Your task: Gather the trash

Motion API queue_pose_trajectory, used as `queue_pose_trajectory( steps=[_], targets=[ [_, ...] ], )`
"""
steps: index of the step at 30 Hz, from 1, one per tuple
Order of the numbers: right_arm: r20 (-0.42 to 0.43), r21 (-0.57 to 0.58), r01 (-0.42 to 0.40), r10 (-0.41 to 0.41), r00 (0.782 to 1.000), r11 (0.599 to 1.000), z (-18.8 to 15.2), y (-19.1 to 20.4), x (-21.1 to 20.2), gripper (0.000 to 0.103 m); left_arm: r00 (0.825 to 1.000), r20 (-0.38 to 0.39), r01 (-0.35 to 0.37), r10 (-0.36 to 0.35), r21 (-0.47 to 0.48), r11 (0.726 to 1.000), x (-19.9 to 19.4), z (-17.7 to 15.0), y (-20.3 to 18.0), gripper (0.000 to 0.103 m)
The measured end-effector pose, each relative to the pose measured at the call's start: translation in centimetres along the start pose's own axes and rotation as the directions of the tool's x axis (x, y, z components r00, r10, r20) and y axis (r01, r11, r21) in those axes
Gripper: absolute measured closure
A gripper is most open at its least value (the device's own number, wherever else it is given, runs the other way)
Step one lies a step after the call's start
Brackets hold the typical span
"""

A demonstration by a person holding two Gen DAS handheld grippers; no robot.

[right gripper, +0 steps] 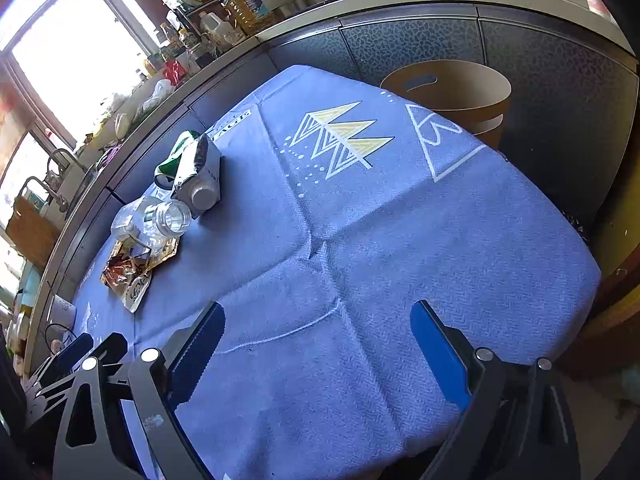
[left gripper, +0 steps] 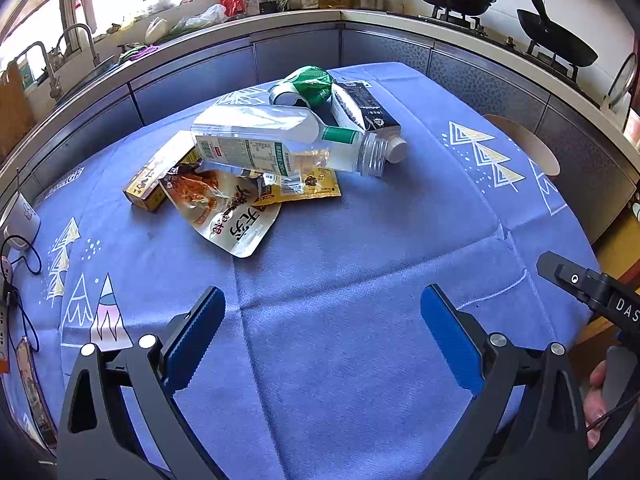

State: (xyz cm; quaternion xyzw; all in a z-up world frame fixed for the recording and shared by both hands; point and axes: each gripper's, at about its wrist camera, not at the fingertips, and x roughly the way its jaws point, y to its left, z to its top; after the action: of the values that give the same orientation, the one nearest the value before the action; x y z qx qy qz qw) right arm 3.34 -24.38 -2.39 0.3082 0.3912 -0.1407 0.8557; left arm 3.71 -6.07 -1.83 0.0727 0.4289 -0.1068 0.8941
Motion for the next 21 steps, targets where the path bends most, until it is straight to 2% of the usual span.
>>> queue_pose_trajectory(
  steps=[3,10,21],
  targets=[
    [-0.008,-0.006,-0.004,0.004,1.000,1.000,0.0,0.2,0.2,0.009,1.000,-0.015,-0.004,0.004,-0.028,1.000,0.3,0.1,0.6,0.006],
    [-0.023,-0.030,-0.014,0.013,1.000,0.999,-0.1,0.9,0.7,0.009,0.998,-0.035,-0.063,0.060,-0.103,0.993,0.7,0.2,2.9,0.006],
    [-0.059,-0.056,-0.023,0.020,0.998,0.998,-0.4,2.1,1.8,0.009,0.994,-0.057,-0.104,0.096,-0.168,0.980,1.2,-0.3,5.4,0.007]
  ],
)
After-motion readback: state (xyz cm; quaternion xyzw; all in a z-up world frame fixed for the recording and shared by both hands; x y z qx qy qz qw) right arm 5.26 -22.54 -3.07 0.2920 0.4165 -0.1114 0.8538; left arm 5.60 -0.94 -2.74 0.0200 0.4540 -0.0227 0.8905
